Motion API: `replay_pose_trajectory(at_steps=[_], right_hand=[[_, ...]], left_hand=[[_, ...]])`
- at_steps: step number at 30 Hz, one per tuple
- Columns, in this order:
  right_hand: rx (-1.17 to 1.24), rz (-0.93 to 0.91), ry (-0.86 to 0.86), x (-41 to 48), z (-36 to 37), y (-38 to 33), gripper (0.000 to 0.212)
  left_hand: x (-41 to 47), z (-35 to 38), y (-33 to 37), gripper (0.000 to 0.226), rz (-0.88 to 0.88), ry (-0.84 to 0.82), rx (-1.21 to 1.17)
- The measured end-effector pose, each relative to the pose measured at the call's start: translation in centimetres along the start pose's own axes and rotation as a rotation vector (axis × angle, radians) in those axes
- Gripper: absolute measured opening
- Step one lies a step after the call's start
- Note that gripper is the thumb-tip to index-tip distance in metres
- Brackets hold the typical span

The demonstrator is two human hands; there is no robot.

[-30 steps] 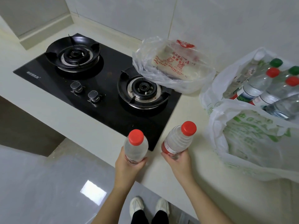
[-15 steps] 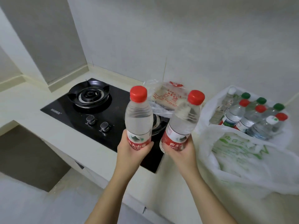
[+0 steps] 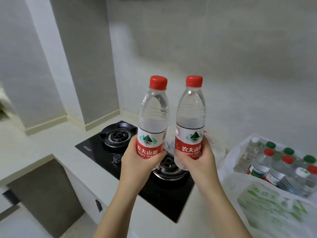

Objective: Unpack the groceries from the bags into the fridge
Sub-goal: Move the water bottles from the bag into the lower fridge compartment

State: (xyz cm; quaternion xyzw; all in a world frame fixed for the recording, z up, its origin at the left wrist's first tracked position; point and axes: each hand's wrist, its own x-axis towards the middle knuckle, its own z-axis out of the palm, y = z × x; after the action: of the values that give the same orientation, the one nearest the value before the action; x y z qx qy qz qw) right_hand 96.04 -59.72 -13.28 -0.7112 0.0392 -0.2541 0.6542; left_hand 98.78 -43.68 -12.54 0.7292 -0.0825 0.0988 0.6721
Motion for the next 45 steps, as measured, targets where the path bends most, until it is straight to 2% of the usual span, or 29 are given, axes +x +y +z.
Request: replay_pose_trajectory(at_steps=[3, 7, 14, 16, 20, 27, 36, 45], right_hand=[[0.023, 0.017, -0.043, 0.4, 1.4, -0.2, 0.064], [0.052, 0.046, -0.147, 0.6, 3.6, -0.1, 0.071], [0.165, 0.069, -0.481, 0.1, 8.4, -0.1, 0.068], [0.216, 0.076, -0.594, -0.4, 9.7, -0.3, 0.063], [0.278, 0.099, -0.795, -2.3, 12.6, -0.8, 0.068], [0.276, 0.107, -1.001, -8.7, 17.0, -3.0, 0.075], [0.376, 0.038, -1.274, -19.7, 23.5, -8.6, 0.065], [0.513, 0.1, -1.623, -32.2, 27.2, -14.3, 0.062]], left_hand=[[-0.7, -1.1, 0.2, 0.058, -0.016, 0.064, 0.017], [-1.9, -3.0, 0.3, 0.061, -0.055, 0.201, 0.062], [-4.7, -6.8, 0.7, 0.054, -0.126, 0.493, 0.12], [-5.9, -7.9, 0.8, 0.056, -0.152, 0.594, 0.146], [-9.0, -9.7, 1.4, 0.062, -0.193, 0.773, 0.153], [-15.6, -14.2, 2.7, 0.053, -0.191, 1.051, 0.179], [-26.4, -22.1, 6.2, 0.047, -0.153, 1.344, 0.297], [-38.4, -25.8, 10.9, 0.047, -0.113, 1.65, 0.475]])
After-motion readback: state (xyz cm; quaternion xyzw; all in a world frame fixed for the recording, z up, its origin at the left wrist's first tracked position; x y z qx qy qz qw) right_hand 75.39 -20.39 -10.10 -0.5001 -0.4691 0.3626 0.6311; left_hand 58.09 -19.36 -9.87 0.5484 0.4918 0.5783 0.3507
